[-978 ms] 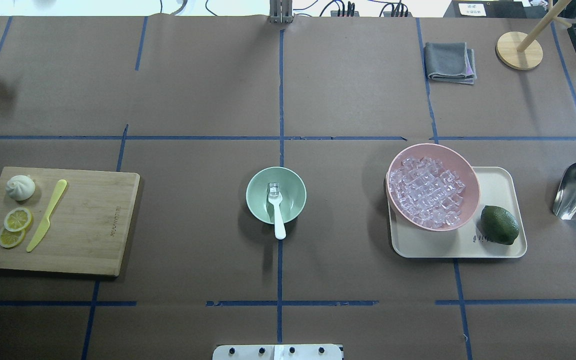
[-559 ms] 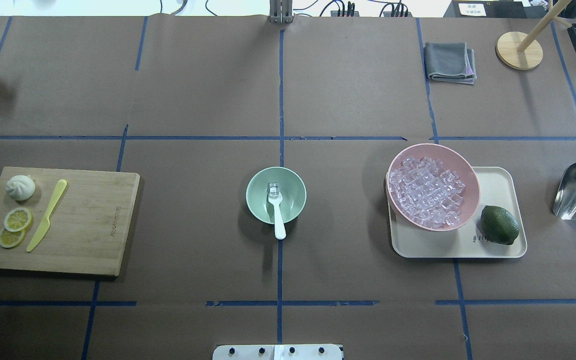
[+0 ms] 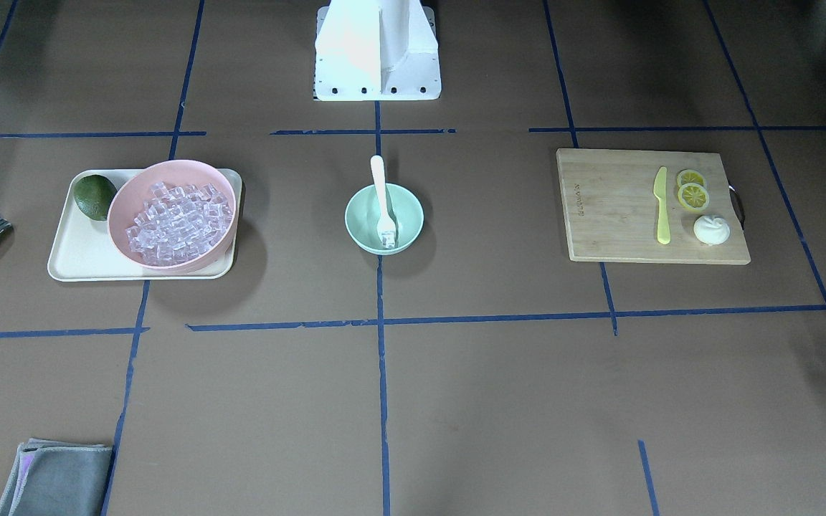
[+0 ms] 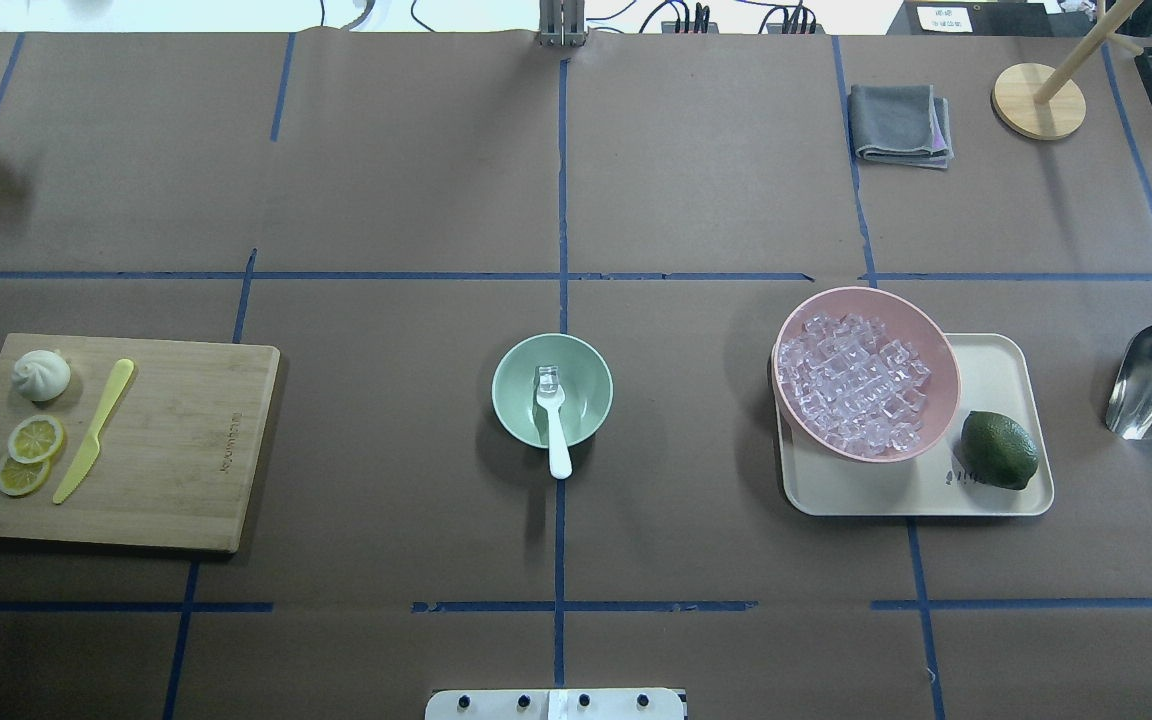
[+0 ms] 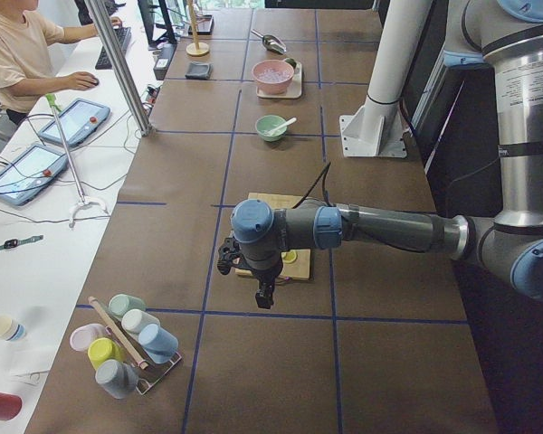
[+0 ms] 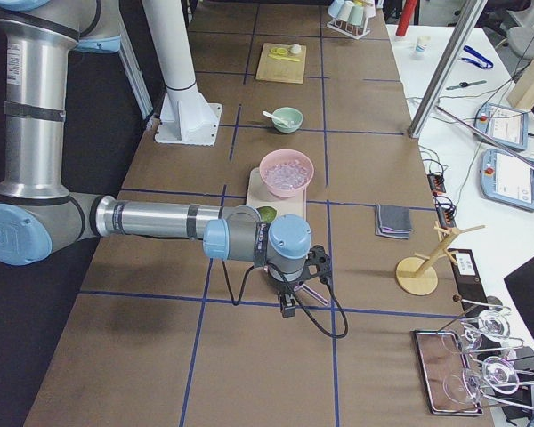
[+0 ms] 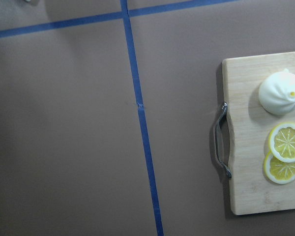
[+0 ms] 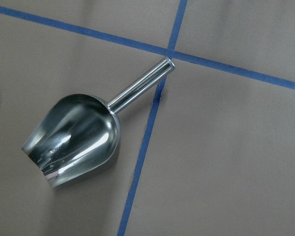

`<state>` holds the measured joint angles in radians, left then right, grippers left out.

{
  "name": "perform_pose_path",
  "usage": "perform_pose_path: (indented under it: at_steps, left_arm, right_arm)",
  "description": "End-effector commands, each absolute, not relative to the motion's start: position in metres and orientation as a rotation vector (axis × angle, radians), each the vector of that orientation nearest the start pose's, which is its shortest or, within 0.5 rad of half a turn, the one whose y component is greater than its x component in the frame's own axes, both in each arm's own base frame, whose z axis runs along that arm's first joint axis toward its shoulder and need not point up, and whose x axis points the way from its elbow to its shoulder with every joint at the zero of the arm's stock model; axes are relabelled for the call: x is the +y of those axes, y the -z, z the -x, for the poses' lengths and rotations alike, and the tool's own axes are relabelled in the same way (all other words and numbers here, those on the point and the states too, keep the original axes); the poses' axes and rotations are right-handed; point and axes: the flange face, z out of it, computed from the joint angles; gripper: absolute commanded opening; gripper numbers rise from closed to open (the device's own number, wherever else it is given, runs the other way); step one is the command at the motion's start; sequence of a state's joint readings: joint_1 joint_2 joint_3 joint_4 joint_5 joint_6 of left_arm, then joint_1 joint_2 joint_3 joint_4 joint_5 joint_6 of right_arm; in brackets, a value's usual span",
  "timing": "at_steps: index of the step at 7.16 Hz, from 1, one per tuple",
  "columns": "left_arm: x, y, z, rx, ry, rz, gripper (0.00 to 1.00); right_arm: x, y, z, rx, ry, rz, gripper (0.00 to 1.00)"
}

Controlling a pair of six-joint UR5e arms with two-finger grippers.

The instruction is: Put spoon and ice into bowl

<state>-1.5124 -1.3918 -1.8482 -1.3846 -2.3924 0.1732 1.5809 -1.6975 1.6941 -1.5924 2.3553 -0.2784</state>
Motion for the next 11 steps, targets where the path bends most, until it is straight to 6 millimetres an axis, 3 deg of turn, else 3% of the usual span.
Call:
perform_pose_path:
  at_steps: [1,3,6,11]
  left_arm:
    - [-0.418,-0.612,0.037,0.823,-0.189,0.018,1.0]
    - [-0.418,-0.604,0.04,0.814,-0.193,-0.002,1.0]
    - [-0.409,-0.619,0.041,0.809,-0.179,0.031,1.0]
    - [-0.409,-0.625,0.046,0.741,-0.18,0.041,1.0]
  right_arm:
    - [-0.444,-0.652,-0.067,-0.778,0.25,-0.102,0.99]
    - [-0.444,-0.653,-0.068,-0.78,0.247,-0.101,0.99]
    - [-0.439,-0.659,-0.071,-0.729,0.252,-0.088,0.99]
    - [-0.439,-0.659,-0.072,-0.715,0.253,-0.084,0.99]
